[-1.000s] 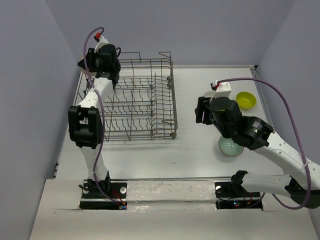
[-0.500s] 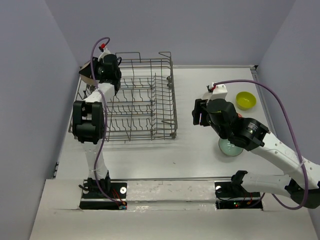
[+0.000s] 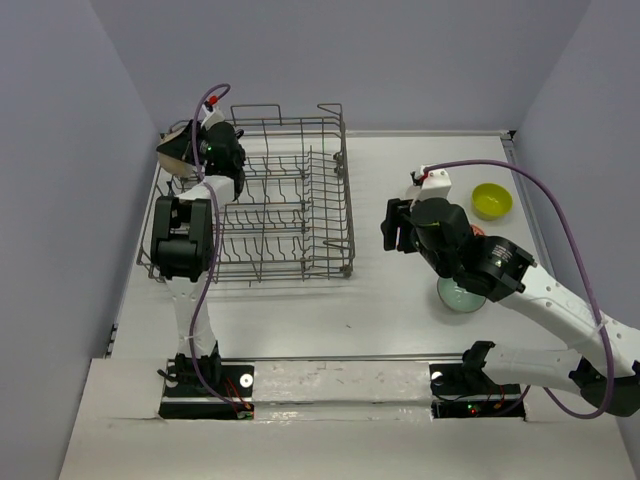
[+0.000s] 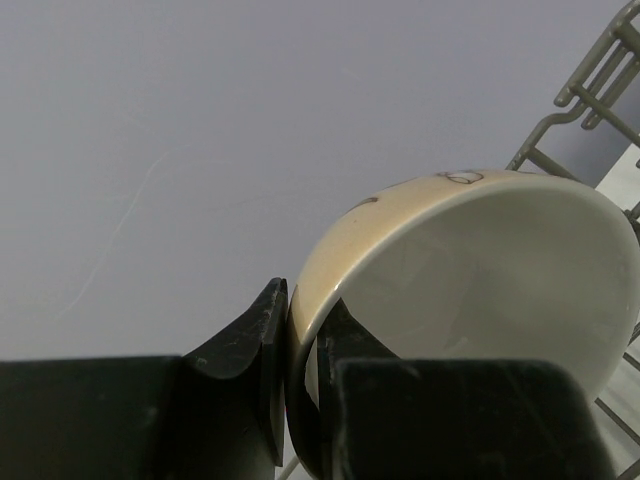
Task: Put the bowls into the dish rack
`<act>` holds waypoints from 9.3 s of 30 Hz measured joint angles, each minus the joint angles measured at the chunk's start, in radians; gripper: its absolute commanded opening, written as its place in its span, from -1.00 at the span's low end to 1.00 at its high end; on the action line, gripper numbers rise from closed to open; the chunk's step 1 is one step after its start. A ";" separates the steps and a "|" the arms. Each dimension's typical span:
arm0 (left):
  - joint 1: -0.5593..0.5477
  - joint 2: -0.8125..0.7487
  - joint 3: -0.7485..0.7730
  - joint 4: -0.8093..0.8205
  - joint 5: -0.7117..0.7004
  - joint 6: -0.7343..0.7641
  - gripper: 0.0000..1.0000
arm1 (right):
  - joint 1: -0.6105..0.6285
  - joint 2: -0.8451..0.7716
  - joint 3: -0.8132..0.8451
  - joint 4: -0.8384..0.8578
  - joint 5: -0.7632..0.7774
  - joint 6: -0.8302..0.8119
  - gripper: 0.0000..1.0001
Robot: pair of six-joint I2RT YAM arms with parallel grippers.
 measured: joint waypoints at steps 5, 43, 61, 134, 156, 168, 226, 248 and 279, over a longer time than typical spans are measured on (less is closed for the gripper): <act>-0.008 0.017 -0.025 0.065 -0.009 0.069 -1.00 | 0.000 0.000 -0.003 0.000 0.000 0.000 0.32; -0.055 0.083 -0.028 0.104 -0.004 0.142 -0.06 | 0.000 0.003 -0.016 0.008 0.000 0.000 0.34; -0.070 0.084 -0.018 0.077 -0.014 0.115 0.47 | 0.000 0.008 -0.016 0.008 0.000 -0.001 0.35; -0.221 -0.035 0.016 -0.278 0.082 -0.284 0.98 | 0.000 0.014 -0.035 -0.024 0.019 0.019 0.37; -0.616 -0.626 0.302 -0.975 0.438 -0.977 0.98 | -0.271 0.049 0.053 -0.111 0.175 0.066 0.65; -0.601 -0.882 0.023 -1.098 0.696 -1.272 0.98 | -0.705 0.277 0.049 -0.019 -0.177 0.063 0.57; -0.559 -1.024 -0.368 -0.980 0.695 -1.415 0.98 | -0.861 0.806 0.149 0.201 -0.388 0.113 0.26; -0.539 -0.990 -0.368 -0.980 0.732 -1.430 0.98 | -0.861 0.820 0.114 0.230 -0.405 0.114 -0.03; -0.495 -0.833 0.004 -1.223 0.878 -1.453 0.98 | -0.795 0.373 0.150 0.085 -0.490 0.104 -0.98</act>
